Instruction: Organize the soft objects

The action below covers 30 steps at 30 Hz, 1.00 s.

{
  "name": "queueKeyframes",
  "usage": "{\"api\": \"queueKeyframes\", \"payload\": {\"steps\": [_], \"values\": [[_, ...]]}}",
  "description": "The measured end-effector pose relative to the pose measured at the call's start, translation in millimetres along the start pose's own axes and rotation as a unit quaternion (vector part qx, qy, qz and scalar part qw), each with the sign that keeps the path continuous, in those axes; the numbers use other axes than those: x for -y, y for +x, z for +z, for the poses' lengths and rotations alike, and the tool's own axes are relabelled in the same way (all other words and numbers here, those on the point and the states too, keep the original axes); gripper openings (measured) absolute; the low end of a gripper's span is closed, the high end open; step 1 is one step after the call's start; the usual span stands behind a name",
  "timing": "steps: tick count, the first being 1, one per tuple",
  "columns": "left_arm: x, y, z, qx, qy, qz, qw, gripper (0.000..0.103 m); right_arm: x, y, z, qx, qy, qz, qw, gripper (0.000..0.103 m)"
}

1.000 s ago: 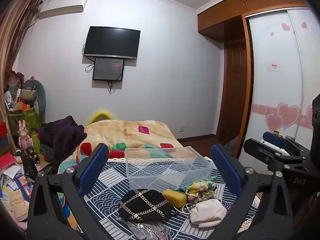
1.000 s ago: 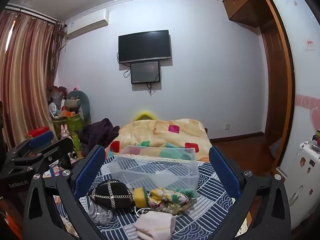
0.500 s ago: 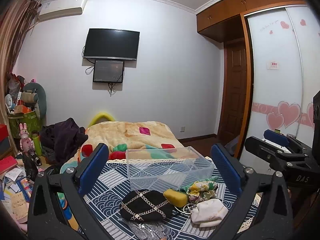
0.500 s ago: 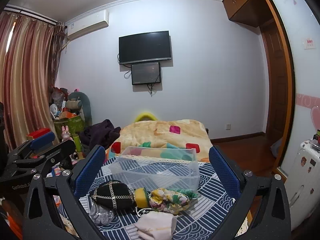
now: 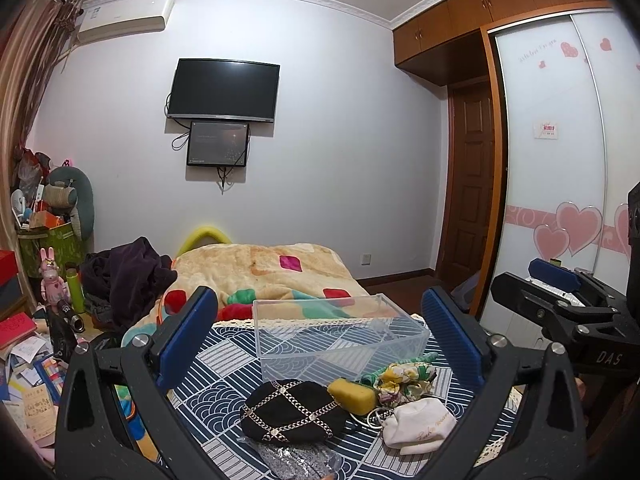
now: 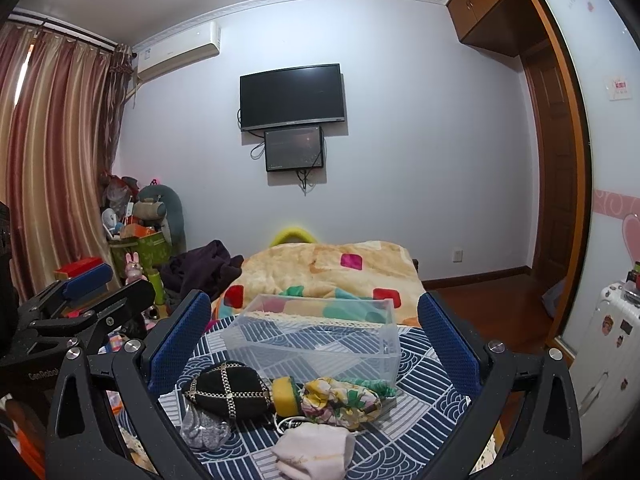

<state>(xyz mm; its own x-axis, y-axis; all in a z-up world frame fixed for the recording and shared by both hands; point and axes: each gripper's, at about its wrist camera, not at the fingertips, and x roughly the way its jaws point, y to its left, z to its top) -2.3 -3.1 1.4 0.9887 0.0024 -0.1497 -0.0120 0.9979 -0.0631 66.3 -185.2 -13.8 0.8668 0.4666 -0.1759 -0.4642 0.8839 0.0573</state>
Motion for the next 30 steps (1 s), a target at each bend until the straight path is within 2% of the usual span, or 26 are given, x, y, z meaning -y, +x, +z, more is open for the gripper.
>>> {"api": "queueKeyframes", "payload": {"steps": [30], "values": [[0.2, -7.7, 4.0, 0.005, -0.002, -0.004, 1.0000, 0.103, -4.8, 0.3, -1.1, 0.001, -0.007, 0.002, 1.000, 0.103]]}}
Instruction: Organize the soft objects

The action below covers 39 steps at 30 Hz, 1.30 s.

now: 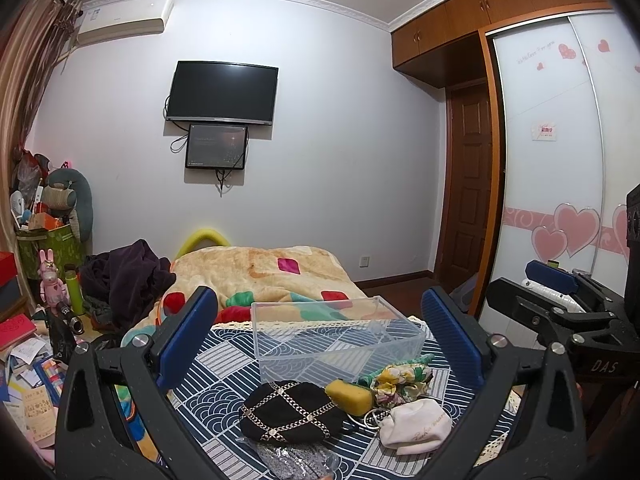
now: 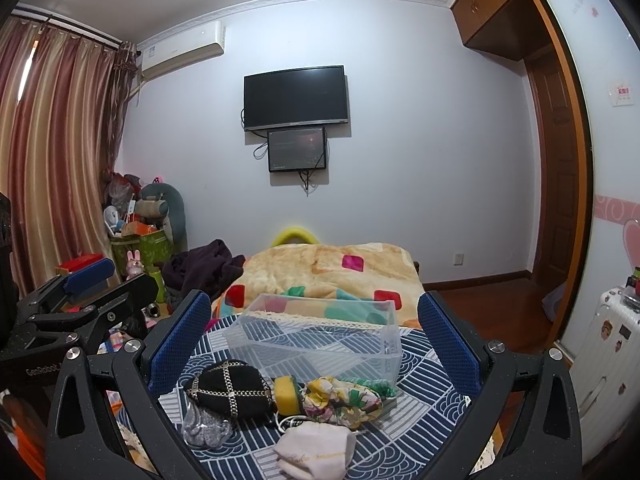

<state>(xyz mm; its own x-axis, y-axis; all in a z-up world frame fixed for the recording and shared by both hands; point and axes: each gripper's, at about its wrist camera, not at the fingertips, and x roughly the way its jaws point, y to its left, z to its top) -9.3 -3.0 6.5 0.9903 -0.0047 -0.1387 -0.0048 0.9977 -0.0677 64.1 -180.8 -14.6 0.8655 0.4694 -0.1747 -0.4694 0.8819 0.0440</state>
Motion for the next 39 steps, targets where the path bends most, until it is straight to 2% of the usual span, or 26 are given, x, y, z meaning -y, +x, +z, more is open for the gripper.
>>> {"api": "queueKeyframes", "payload": {"steps": [12, 18, 21, 25, 31, 35, 39], "values": [[0.2, -1.0, 1.5, 0.000, 0.002, 0.002, 1.0000, 0.103, -0.4, -1.0, 0.4, 0.000, -0.001, 0.001, 1.000, 0.103], [-2.2, 12.4, -3.8, -0.024, 0.009, 0.005, 0.9997, 0.103, 2.5, 1.3, -0.7, -0.004, 0.000, -0.006, 1.000, 0.103], [-7.3, 28.5, -12.9, -0.055, 0.006, 0.010, 0.9984, 0.103, 7.9, 7.3, -4.1, -0.014, 0.006, -0.011, 1.000, 0.103], [-17.4, 51.3, -30.8, -0.097, -0.007, 0.012, 0.9952, 0.103, 21.1, 26.6, -14.9, -0.051, 0.022, -0.022, 0.998, 0.103], [-35.0, 82.7, -61.3, -0.160, -0.029, 0.022, 0.9864, 0.103, 36.1, 53.3, -36.6, -0.104, 0.041, -0.023, 0.993, 0.103], [-47.3, 104.8, -81.0, -0.210, -0.038, 0.033, 0.9765, 0.085, 41.2, 65.8, -50.8, -0.133, 0.040, -0.036, 0.990, 0.103], [-59.9, 121.1, -100.4, -0.247, -0.060, 0.032, 0.9667, 0.082, 44.5, 75.5, -61.9, -0.157, 0.043, -0.038, 0.986, 0.103]]}}
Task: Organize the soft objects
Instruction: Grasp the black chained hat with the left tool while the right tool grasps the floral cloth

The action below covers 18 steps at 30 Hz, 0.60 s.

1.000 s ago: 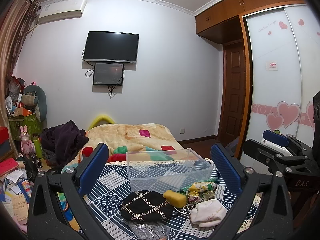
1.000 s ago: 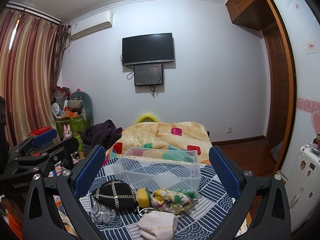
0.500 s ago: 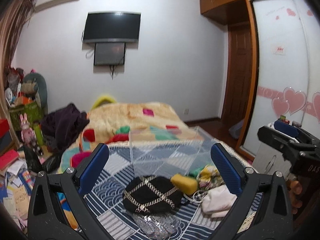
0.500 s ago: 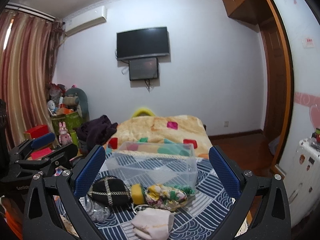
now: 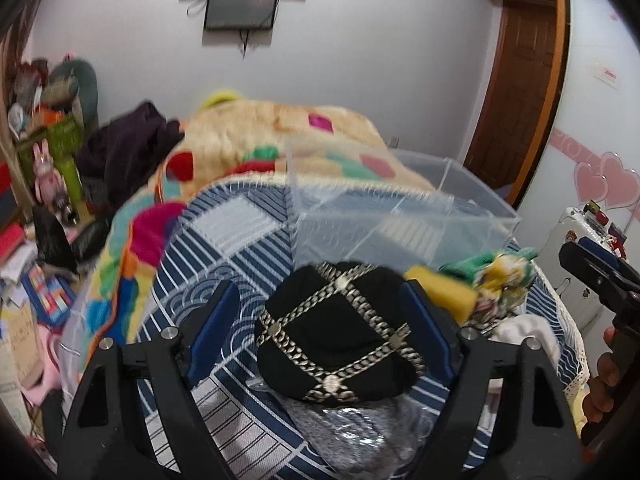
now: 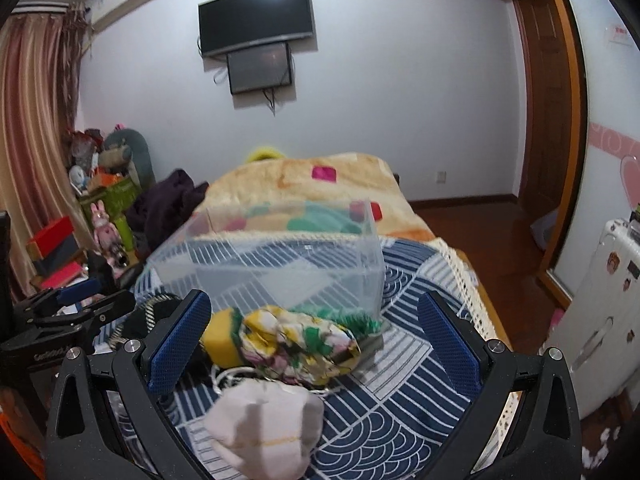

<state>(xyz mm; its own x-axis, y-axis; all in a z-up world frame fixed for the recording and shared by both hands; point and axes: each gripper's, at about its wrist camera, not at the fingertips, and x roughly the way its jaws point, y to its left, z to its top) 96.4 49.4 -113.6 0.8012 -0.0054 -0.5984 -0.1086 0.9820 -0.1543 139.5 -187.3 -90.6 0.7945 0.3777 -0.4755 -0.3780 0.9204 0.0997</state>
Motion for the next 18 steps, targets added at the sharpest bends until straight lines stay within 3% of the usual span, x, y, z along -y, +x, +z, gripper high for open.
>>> {"api": "queueKeyframes", "payload": {"steps": [5, 7, 10, 13, 18], "values": [[0.3, 20.4, -10.4, -0.029, 0.008, -0.002, 0.9995, 0.077, 4.6, 15.3, -7.8, -0.029, 0.005, 0.007, 1.000, 0.103], [1.6, 22.3, -13.2, -0.036, 0.003, -0.026, 0.9990, 0.073, 4.4, 22.6, -9.8, -0.042, 0.008, 0.009, 0.999, 0.099], [4.8, 21.4, -15.2, -0.031, 0.011, -0.031, 0.9990, 0.065, 6.1, 32.0, -14.4, -0.067, 0.013, 0.017, 0.998, 0.090], [11.1, 16.7, -15.4, -0.022, 0.024, -0.026, 0.9991, 0.053, 6.6, 39.8, -17.8, -0.081, 0.015, 0.021, 0.996, 0.076], [16.0, 9.1, -12.8, -0.013, 0.030, -0.028, 0.9991, 0.036, 13.7, 39.7, -19.6, -0.094, 0.026, 0.030, 0.995, 0.041]]}}
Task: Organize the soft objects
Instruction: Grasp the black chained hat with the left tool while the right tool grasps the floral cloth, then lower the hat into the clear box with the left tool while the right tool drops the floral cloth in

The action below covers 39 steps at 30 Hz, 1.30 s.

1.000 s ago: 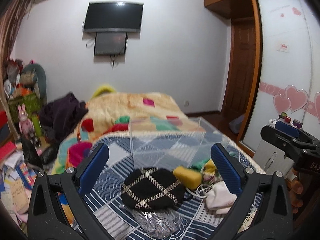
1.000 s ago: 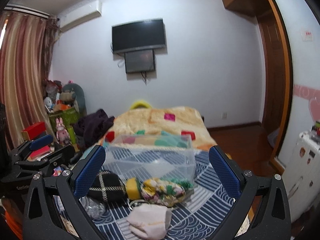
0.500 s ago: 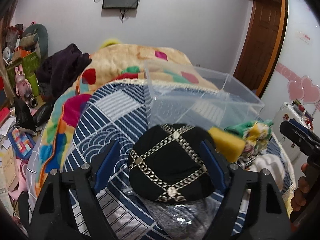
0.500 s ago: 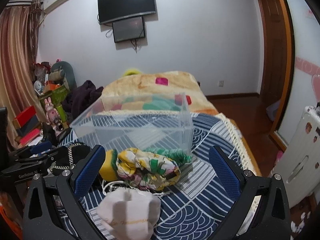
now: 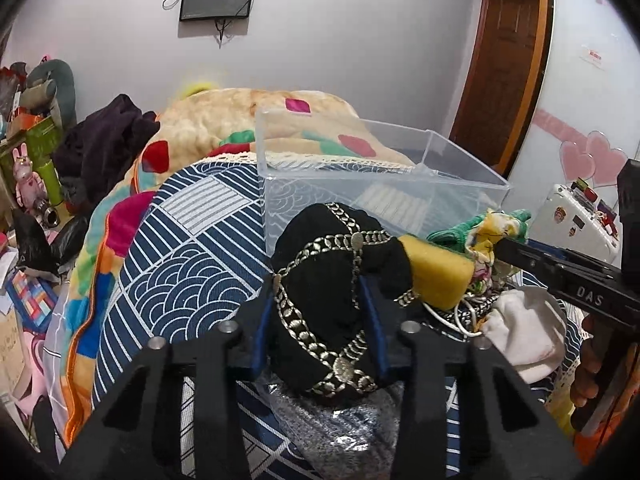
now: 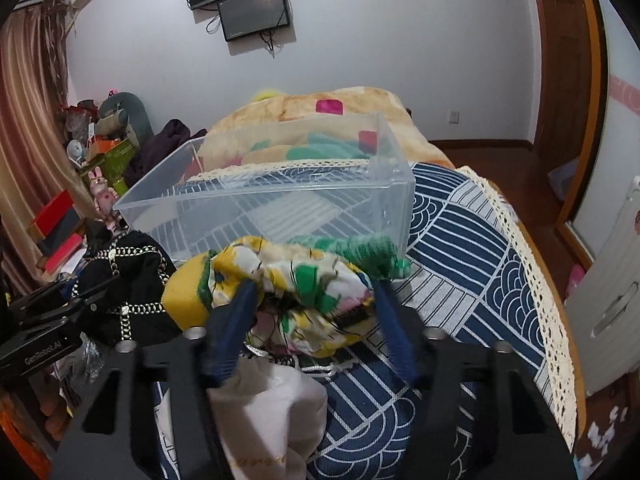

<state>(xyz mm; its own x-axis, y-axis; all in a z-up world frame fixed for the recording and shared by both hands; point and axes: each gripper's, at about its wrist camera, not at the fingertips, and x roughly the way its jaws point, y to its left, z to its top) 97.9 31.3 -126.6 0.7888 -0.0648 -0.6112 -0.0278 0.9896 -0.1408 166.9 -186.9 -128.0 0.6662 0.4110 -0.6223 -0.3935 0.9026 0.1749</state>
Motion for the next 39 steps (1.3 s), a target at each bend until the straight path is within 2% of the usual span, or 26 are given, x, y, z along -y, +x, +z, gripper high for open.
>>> {"api": "queueKeyframes", "payload": {"steps": [3, 9, 17, 28, 34, 39], "values": [[1.4, -6.0, 1.9, 0.005, 0.000, -0.005, 1.0000, 0.031, 4.7, -4.7, 1.0, 0.003, 0.007, 0.005, 1.000, 0.030], [1.7, -24.2, 8.5, 0.029, -0.002, -0.009, 0.9995, 0.026, 3.4, -14.4, 5.4, 0.018, -0.001, 0.005, 1.000, 0.019], [-4.0, -52.6, 22.9, 0.073, -0.012, -0.012, 0.9972, 0.025, -3.1, -37.0, 18.5, 0.064, -0.009, 0.013, 0.998, 0.016], [-6.0, -68.0, 56.1, 0.109, -0.012, -0.023, 0.9937, 0.025, -7.3, -57.4, 49.5, 0.124, 0.005, 0.021, 0.992, 0.016], [-7.4, -61.5, 86.0, 0.125, -0.013, -0.028, 0.9917, 0.025, -10.8, -51.2, 70.2, 0.142, -0.002, 0.008, 0.990, 0.016], [-1.9, -41.3, 105.0, 0.121, -0.001, -0.026, 0.9923, 0.025, -15.8, -35.3, 85.3, 0.139, -0.008, -0.004, 0.990, 0.016]]}}
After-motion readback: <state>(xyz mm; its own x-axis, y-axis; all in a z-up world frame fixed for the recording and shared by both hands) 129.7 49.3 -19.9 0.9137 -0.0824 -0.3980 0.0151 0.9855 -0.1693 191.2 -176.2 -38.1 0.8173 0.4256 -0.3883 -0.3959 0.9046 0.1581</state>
